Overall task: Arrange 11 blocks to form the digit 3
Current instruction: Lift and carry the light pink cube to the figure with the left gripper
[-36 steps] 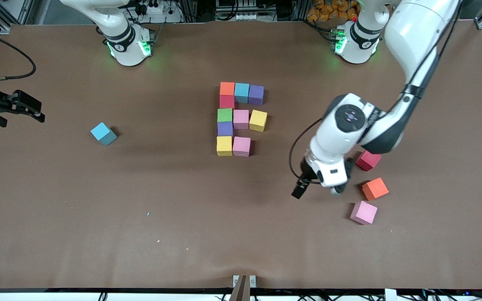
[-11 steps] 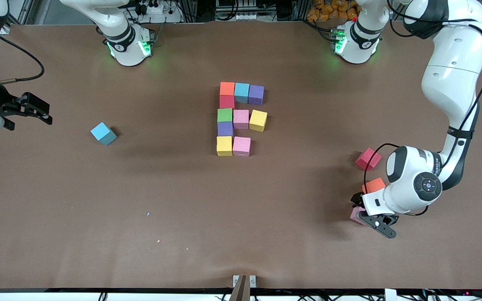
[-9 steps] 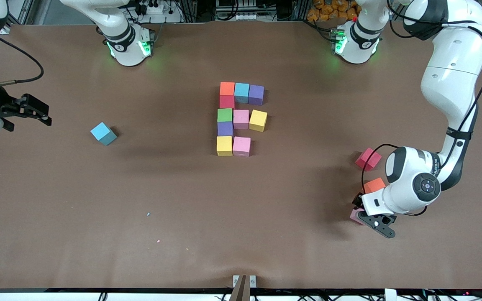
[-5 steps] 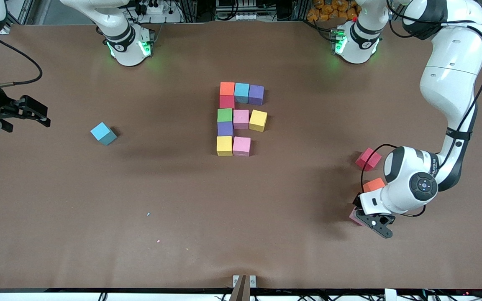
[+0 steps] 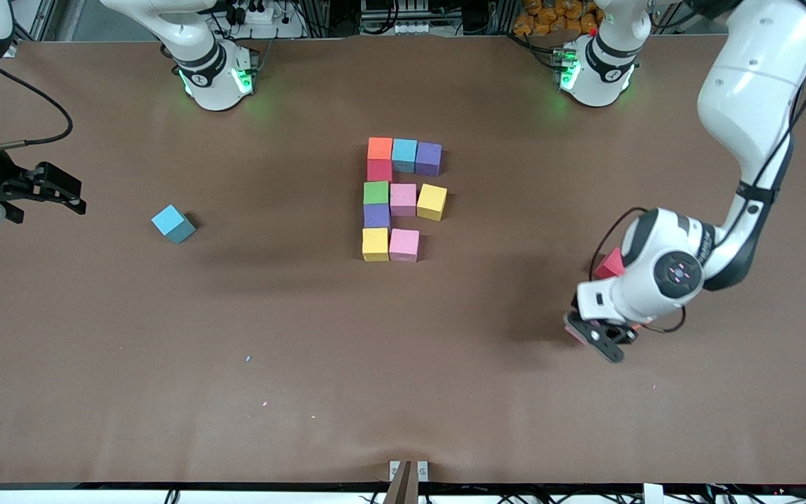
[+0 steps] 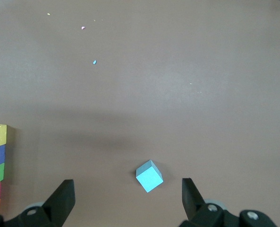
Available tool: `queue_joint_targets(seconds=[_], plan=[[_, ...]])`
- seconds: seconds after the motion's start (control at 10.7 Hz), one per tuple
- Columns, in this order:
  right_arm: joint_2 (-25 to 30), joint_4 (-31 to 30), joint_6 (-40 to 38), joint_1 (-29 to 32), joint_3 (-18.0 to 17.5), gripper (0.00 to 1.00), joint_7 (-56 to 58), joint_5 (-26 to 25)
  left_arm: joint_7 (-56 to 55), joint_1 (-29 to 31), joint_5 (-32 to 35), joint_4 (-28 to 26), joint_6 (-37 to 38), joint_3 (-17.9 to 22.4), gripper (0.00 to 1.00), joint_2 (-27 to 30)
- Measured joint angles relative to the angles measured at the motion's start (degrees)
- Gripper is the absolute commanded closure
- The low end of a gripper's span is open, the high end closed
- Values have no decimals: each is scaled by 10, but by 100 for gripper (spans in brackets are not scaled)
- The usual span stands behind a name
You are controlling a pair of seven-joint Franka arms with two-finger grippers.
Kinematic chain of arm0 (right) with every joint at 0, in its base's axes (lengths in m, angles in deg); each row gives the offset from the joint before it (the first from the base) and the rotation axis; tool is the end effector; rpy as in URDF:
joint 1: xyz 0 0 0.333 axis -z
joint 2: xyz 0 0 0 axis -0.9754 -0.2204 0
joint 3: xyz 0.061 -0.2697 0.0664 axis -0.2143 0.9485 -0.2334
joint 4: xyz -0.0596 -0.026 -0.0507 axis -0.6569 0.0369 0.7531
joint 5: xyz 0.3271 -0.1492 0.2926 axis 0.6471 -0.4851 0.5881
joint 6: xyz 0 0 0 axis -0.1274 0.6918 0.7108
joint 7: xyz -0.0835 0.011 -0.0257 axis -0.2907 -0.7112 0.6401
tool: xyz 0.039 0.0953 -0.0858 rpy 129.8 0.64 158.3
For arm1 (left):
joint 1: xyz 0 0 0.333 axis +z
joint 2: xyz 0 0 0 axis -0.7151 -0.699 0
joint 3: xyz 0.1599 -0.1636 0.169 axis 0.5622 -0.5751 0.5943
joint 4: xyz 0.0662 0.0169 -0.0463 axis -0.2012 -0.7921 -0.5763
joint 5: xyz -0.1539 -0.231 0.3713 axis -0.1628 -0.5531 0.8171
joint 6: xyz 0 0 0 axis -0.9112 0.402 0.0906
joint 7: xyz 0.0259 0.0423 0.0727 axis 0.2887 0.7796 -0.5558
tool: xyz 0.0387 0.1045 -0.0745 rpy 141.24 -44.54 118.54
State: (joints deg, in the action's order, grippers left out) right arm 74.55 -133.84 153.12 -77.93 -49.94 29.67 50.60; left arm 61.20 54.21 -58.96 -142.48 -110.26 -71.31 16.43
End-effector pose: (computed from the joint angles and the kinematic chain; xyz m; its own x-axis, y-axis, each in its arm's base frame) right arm 0.6451 0.0001 0.5408 0.9896 0.1387 0.0391 0.1390 -0.9903 -0.0067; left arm 0.6860 -0.1858 0.1454 0.6660 -0.7458 0.0152 -0.7457 -0.6662 -0.0101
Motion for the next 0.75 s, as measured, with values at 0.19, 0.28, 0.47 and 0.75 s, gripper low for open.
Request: queue_joint_targets(seconds=[0.19,0.28,0.47,0.75], plan=[[0,0,0,0,0,0,0,0,0,-1,0,-58,0,-24,97,39],[-1,0,0,0,0,0,0,0,0,-1,0,-83,0,-33,97,58],[-1,0,0,0,0,0,0,0,0,-2,1,-135,-17,-50,97,95],[-1,0,1,0,0,0,0,0,0,-3,2,-207,-68,-74,97,123]])
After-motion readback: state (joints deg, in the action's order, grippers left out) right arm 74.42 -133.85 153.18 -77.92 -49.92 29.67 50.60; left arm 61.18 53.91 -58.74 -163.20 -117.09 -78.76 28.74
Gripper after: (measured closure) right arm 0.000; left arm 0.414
